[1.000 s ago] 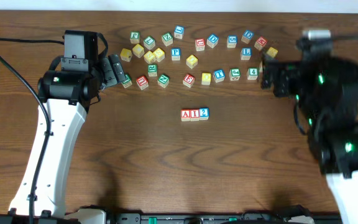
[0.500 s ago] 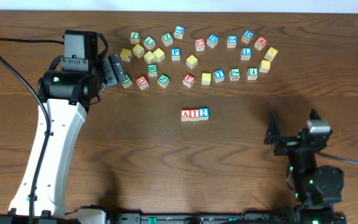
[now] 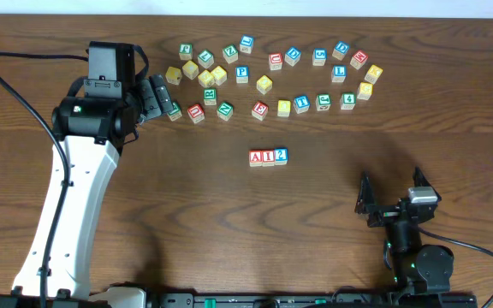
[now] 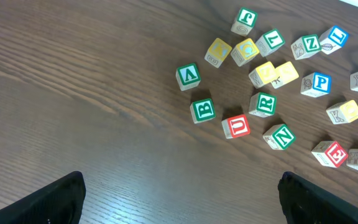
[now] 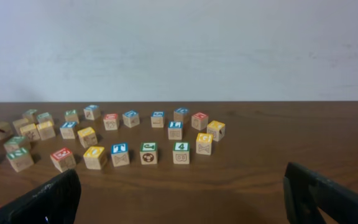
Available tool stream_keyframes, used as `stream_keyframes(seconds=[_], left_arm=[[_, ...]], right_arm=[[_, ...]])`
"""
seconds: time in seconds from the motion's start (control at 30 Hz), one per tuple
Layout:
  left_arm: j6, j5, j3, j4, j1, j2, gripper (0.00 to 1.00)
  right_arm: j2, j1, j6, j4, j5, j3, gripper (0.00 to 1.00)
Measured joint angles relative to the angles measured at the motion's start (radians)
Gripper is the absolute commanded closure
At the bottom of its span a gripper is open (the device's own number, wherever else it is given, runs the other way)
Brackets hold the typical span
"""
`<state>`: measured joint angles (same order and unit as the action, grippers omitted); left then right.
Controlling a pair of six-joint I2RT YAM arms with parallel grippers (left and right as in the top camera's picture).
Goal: Spell out AI2
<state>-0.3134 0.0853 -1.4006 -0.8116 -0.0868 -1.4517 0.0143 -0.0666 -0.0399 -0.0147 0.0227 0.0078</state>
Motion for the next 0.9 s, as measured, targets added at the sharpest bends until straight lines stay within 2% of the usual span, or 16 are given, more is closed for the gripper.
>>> stream_keyframes(seconds=[0.13,0.9], left_arm=[[0.0,0.0,0.0,0.0,0.0,0.0,0.02],[0.0,0.0,0.0,0.0,0.0,0.0,0.02]], right_arm=[[-0.002,0.0,0.0,0.085,0.001,-0.001,0.01],[-0.002,0.0,0.0,0.085,0.004,-0.001,0.01]])
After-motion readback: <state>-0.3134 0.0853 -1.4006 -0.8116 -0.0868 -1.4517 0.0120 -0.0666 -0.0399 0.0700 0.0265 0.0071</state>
